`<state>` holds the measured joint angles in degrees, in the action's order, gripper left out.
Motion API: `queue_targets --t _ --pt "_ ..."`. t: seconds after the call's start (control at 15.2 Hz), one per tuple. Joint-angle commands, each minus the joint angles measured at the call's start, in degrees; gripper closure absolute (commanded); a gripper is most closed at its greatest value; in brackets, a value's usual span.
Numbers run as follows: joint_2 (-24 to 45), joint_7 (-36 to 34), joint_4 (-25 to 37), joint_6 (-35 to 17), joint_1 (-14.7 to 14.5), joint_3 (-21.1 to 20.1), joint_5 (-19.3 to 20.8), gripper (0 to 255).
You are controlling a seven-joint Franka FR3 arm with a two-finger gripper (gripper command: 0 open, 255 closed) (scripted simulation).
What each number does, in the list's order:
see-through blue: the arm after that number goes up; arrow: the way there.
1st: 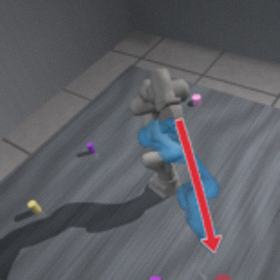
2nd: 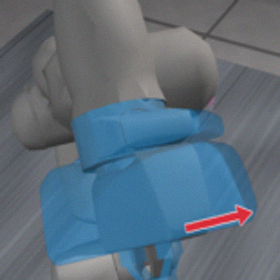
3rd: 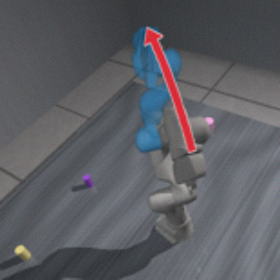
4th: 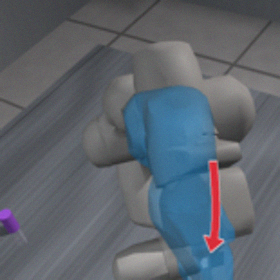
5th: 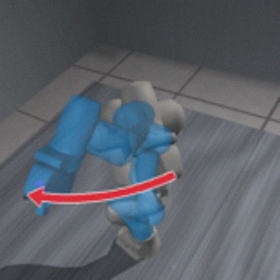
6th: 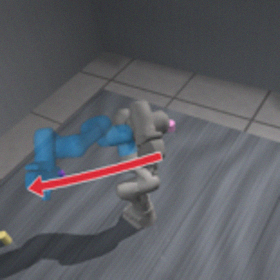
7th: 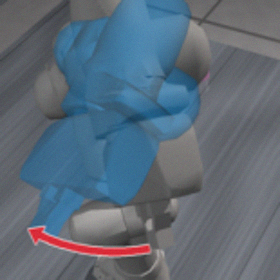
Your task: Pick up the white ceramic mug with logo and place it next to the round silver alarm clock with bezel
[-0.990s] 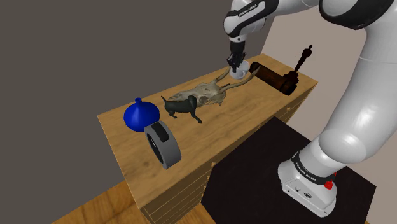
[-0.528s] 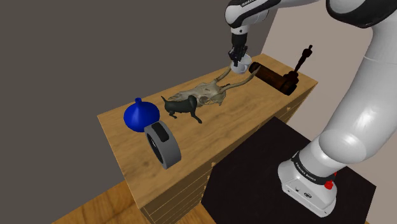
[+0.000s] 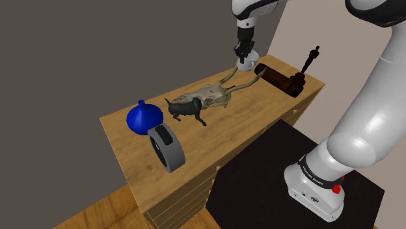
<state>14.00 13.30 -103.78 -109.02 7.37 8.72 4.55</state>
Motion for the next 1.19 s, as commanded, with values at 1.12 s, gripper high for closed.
queue_targets --t 1.12 --pt "-17.3 -23.1 -21.7 -2.8 -12.9 -11.0 -2.1 255"
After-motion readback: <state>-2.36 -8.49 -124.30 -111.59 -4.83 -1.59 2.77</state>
